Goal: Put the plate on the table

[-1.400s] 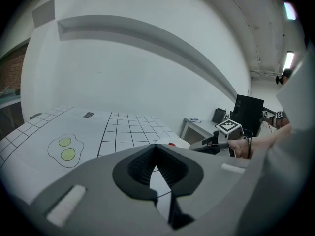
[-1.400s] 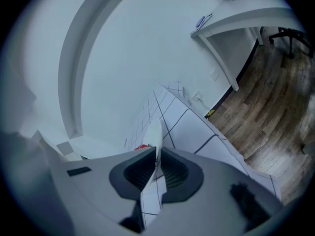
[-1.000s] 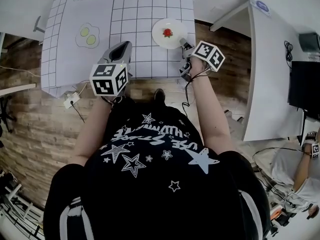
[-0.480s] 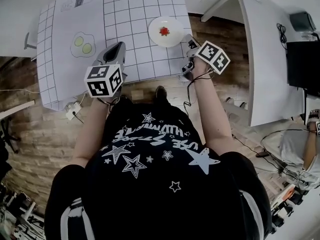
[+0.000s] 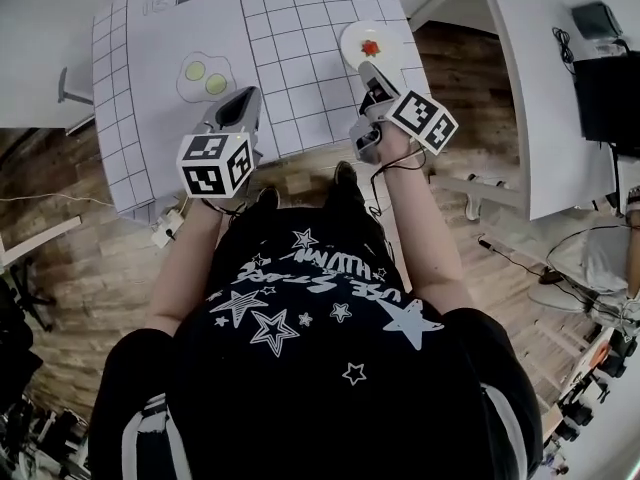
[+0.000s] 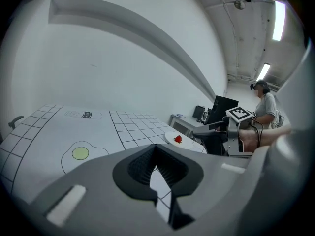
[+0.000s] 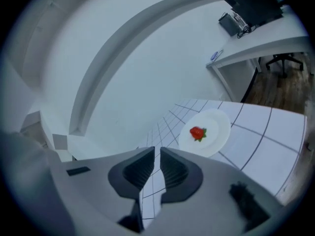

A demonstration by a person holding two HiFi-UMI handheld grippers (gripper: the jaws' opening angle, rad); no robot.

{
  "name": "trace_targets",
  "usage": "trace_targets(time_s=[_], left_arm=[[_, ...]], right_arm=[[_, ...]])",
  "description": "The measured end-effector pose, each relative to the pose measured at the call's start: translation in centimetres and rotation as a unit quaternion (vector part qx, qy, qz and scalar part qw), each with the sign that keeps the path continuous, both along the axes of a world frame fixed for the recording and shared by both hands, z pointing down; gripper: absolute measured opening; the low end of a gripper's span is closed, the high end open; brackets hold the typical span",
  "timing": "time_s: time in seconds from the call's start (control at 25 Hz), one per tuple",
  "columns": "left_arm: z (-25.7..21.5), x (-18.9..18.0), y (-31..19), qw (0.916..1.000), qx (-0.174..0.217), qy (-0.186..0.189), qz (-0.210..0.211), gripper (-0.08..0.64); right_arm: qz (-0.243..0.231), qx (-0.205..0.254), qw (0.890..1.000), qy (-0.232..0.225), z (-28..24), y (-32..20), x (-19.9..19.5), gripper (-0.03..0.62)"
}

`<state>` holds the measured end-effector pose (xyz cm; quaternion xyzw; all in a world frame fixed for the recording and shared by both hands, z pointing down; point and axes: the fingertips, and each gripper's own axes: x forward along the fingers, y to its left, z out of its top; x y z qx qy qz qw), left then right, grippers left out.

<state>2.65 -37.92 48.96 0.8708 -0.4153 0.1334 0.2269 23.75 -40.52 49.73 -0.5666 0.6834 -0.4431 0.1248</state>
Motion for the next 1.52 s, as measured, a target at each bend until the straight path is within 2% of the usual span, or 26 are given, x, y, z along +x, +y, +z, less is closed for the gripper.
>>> trace_targets(time_s=[0.16, 0.36, 0.6, 0.8, 1.16, 1.52], left_arm=[[0.2, -2.1, 0.4, 0.9994, 0.004, 0.010, 0.032, 0.009], [0.7, -3.1, 1.3, 0.9975, -0.009, 0.023, 0.066, 0.009], [0.5, -1.7, 3.5, 0.9941, -0.011, 0.035, 0.102, 0.009], [-0.7, 0.7, 6.2, 0.9914, 0.004, 0.041, 0.124, 0.009], [-2.6, 3.0, 17.4, 0.9874, 0.024, 0.021, 0.155, 0.009], [-3.1, 2.4, 29.9, 0.9885, 0.028, 0.012, 0.148, 0.009]], right_arm=[[0.009, 0.010, 1.000, 0.007, -0.4, 2.1, -4.1, 0.034], [0.015, 0.006, 0.999, 0.032, -1.4, 5.2, -7.2, 0.021], [0.023, 0.009, 0.998, 0.057, -2.3, 8.1, -7.7, 0.017], [0.020, 0.022, 0.997, 0.078, -3.4, 11.4, -7.1, 0.015], [0.008, 0.063, 0.994, 0.094, -5.4, 22.9, -7.2, 0.017], [0.004, 0.086, 0.993, 0.085, -5.9, 35.6, -6.9, 0.017]])
